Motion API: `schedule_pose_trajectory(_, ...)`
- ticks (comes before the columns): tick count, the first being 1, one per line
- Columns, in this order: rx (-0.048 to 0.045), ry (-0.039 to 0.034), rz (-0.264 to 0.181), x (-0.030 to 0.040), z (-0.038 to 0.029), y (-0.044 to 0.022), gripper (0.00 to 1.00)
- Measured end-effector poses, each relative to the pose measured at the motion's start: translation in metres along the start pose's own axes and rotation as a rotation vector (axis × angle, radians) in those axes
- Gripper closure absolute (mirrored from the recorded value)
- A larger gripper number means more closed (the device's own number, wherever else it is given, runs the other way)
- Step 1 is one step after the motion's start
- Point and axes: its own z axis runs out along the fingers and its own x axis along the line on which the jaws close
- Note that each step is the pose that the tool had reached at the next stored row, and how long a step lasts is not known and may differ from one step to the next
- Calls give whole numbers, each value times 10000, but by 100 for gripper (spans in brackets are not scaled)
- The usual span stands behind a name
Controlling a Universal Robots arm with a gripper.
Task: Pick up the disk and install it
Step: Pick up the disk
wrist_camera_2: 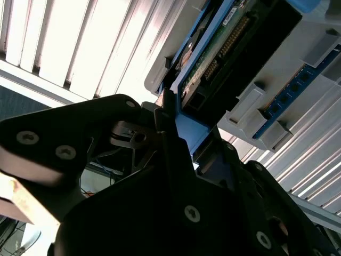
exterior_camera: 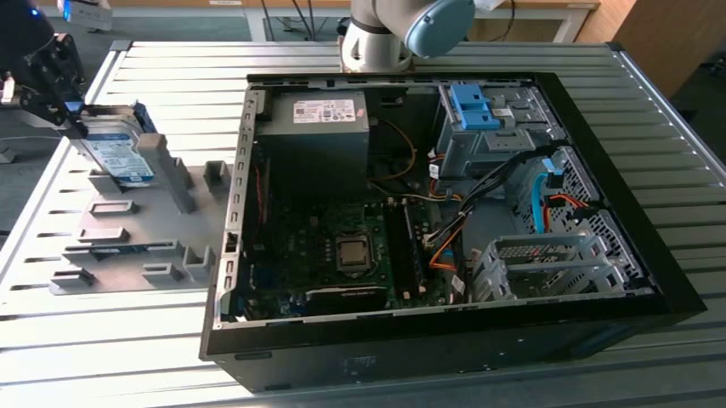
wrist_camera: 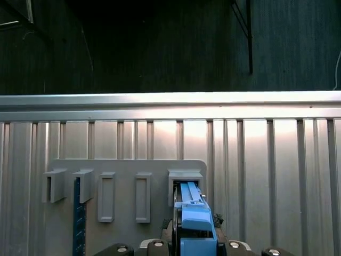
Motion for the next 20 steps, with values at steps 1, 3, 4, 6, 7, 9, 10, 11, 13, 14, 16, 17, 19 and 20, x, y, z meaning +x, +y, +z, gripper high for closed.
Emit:
schedule_pose_trajectory(1,-3,3,-136,0,0,0,63)
schedule_pose_trajectory(3,-2,4,-218,0,0,0,63)
schedule_pose_trajectory(4,-3,4,-218,0,0,0,63)
schedule_pose_trajectory(6,-3,5,-219,0,0,0,63)
schedule_pose_trajectory(7,-2,4,-254,0,1,0,63)
schedule_pose_trajectory(9,-4,6,-351,0,0,0,63)
schedule_pose_trajectory(10,-4,6,-356,0,0,0,63)
schedule_pose_trajectory(11,-4,6,-358,0,1,0,63)
schedule_pose_trajectory(13,-4,6,-361,0,0,0,63)
schedule_pose_trajectory(14,-4,6,-361,0,0,0,63)
schedule_pose_trajectory(16,-4,6,-350,0,0,0,63)
schedule_pose_trajectory(17,-4,6,-343,0,0,0,63)
schedule_pose_trajectory(19,-4,7,-341,0,0,0,63)
schedule_pose_trajectory(20,-4,6,-341,0,0,0,63)
